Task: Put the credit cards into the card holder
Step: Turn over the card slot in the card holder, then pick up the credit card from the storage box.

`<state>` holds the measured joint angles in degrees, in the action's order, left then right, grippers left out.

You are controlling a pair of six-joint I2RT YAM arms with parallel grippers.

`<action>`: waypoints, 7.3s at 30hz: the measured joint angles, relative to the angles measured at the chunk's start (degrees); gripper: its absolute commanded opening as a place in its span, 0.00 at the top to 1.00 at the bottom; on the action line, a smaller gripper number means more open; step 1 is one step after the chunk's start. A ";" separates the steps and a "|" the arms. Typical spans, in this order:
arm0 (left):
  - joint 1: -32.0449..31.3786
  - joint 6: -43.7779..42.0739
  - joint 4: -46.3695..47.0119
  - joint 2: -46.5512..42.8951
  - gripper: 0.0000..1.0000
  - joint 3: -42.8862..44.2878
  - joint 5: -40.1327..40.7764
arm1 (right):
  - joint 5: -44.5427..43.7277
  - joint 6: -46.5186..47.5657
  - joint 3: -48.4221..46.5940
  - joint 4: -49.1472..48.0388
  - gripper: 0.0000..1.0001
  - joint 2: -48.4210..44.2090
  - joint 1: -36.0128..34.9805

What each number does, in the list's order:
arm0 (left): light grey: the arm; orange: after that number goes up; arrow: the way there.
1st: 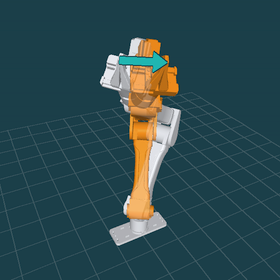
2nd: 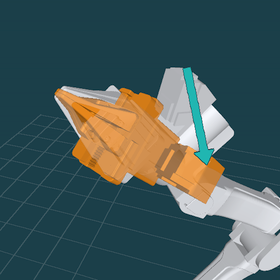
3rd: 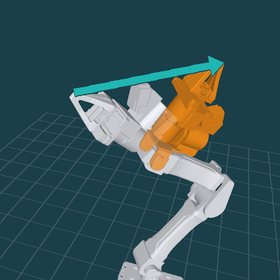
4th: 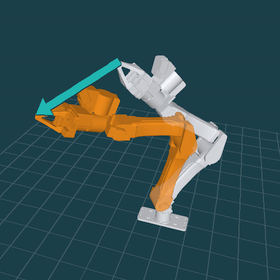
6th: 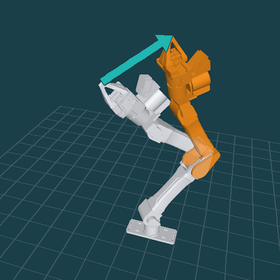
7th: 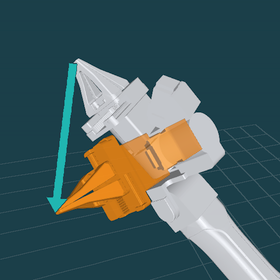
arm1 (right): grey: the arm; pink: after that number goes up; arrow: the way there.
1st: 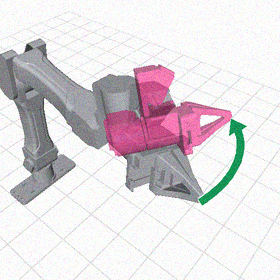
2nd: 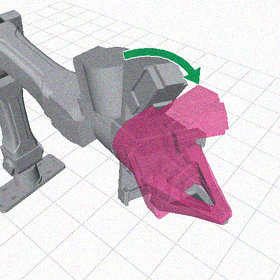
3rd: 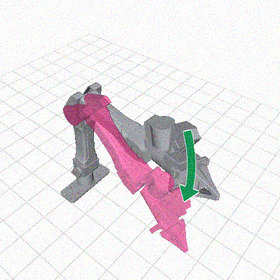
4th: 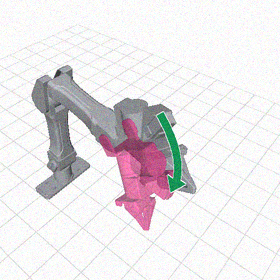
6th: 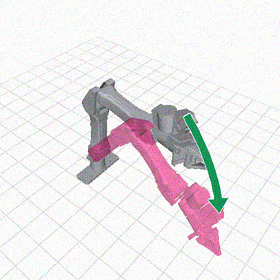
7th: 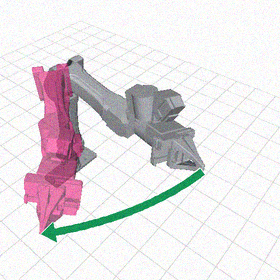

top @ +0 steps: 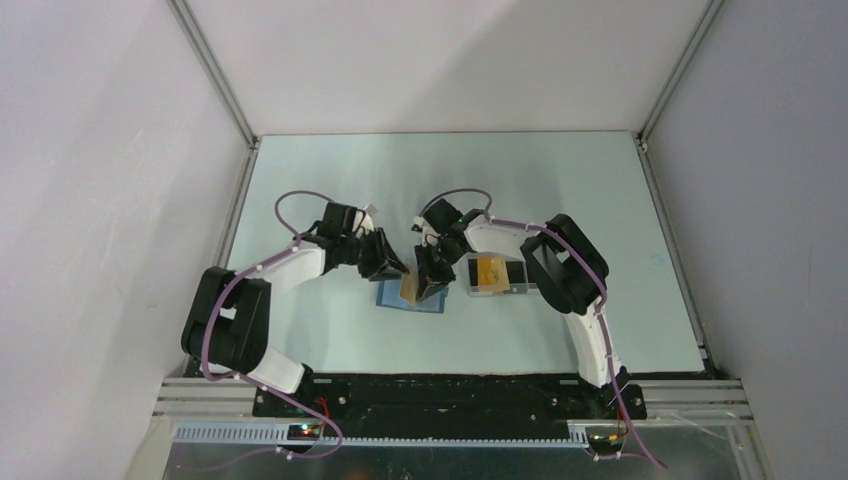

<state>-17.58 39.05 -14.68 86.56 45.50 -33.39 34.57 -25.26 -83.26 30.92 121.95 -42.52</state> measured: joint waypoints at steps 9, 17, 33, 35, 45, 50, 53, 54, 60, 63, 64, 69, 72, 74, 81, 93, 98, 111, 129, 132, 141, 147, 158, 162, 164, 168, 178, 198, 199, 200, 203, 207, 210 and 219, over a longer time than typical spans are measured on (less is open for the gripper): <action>-1.05 6.27 10.97 0.15 0.67 -3.98 -5.46 | 3.06 -2.62 1.44 -4.85 0.93 0.42 1.07; -2.91 9.03 14.27 0.57 0.67 -4.15 -5.84 | 3.78 -4.35 3.13 -5.66 0.93 -0.33 2.95; -3.13 11.43 15.76 3.06 0.67 -5.18 -1.88 | -9.35 -1.62 3.74 5.86 0.92 -8.41 4.94; -3.15 11.26 15.02 3.06 0.67 -5.20 -0.98 | -9.88 -1.25 3.76 6.82 0.90 -9.18 5.01; -6.36 9.94 9.31 1.53 0.61 -3.23 3.91 | -7.45 0.68 6.73 8.39 0.56 -24.92 12.02; -9.42 9.99 8.76 1.51 0.58 1.44 5.84 | -5.73 3.34 12.59 9.03 0.45 -30.38 22.36; -11.52 10.03 8.44 3.02 0.58 5.95 6.32 | -5.01 5.46 17.07 9.64 0.41 -30.71 28.37; -12.35 10.05 8.52 4.04 0.58 7.67 6.34 | -4.85 6.10 18.53 10.03 0.40 -30.71 29.86; -16.57 10.12 8.74 10.80 0.58 14.95 7.13 | -3.76 9.14 21.53 12.09 0.38 -29.46 34.25; -18.03 10.29 8.52 12.83 0.58 16.35 7.78 | -3.21 9.68 21.53 11.96 0.39 -27.71 34.34; -18.38 10.40 8.46 13.27 0.58 16.59 7.82 | -3.04 9.73 21.53 11.78 0.39 -26.91 34.27; -19.37 10.45 7.96 14.08 0.58 16.87 8.26 | -2.58 9.60 21.53 10.43 0.40 -23.15 33.11; -19.58 10.45 7.89 14.21 0.58 16.87 8.41 | -2.51 9.27 21.22 9.90 0.45 -21.51 31.95; -19.58 10.45 7.87 14.29 0.58 16.87 8.44 | -2.16 8.81 20.65 9.33 0.46 -20.83 31.36; -19.61 10.43 7.74 14.40 0.58 16.87 8.83 | -2.84 8.33 18.16 9.22 0.51 -18.62 29.81; -19.65 10.01 6.67 14.49 0.59 16.98 9.14 | -4.28 8.11 17.44 9.29 0.81 -17.16 28.37; -19.65 9.79 5.70 14.49 0.59 17.66 9.27 | -3.67 7.91 17.42 9.51 0.91 -17.07 28.22; -19.65 7.93 3.50 14.49 0.60 17.94 9.92 | -5.27 8.66 15.23 12.81 1.00 -18.97 27.80; -19.67 6.80 1.60 14.12 0.60 18.82 10.80 | -7.39 10.38 13.29 15.96 1.00 -25.33 26.53; -19.67 6.75 1.51 14.12 0.60 18.82 10.80 | -7.32 10.86 13.29 15.98 1.00 -25.94 27.30; -19.82 6.32 1.18 13.88 0.60 19.61 10.75 | -6.95 12.09 13.29 16.13 1.00 -26.86 27.39; -19.89 5.92 1.20 13.25 0.60 19.91 10.75 | -9.20 12.52 13.29 15.72 0.94 -27.26 24.76; -19.91 5.92 1.20 13.14 0.60 19.91 10.75 | -14.49 11.98 14.97 14.62 0.38 -27.58 25.05; -19.91 5.90 1.20 13.14 0.60 19.91 10.75 | -14.64 12.02 14.97 14.47 0.36 -27.76 25.18; -19.91 5.90 1.20 13.14 0.60 19.91 10.75 | -14.64 12.02 14.97 14.40 0.34 -27.76 25.09; -19.91 5.90 1.20 13.14 0.59 19.91 10.80 | -15.63 12.02 14.97 14.25 0.30 -27.76 23.78; -20.04 5.90 1.20 13.14 0.58 19.87 11.85 | -24.92 11.80 12.13 14.73 0.22 -22.73 15.17; -20.17 5.90 1.20 13.14 0.58 19.87 12.17 | -31.50 11.82 11.13 16.00 0.37 -20.17 15.61; -20.26 5.90 1.20 13.14 0.58 19.87 12.20 | -31.08 11.82 11.13 15.93 0.38 -20.17 15.82; -20.35 5.90 1.20 13.14 0.58 19.87 12.26 | -30.32 11.80 11.13 15.89 0.38 -20.17 16.20; -20.76 5.92 1.20 13.20 0.59 19.89 12.44 | -28.85 11.78 11.13 15.85 0.38 -20.17 16.98; -21.84 5.99 1.20 14.40 0.59 20.74 13.62 | -28.46 11.76 11.10 15.65 0.38 -19.98 17.53; -22.71 6.05 1.22 16.24 0.61 22.03 14.82 | -28.89 11.78 11.04 15.61 0.38 -19.12 17.44; -24.09 7.10 1.25 20.55 0.70 23.71 17.73 | -31.87 11.80 10.91 15.52 0.44 -17.40 16.31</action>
<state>-41.67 46.15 -13.43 107.11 69.21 -15.66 2.70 -13.45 -72.36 46.44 104.55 -26.22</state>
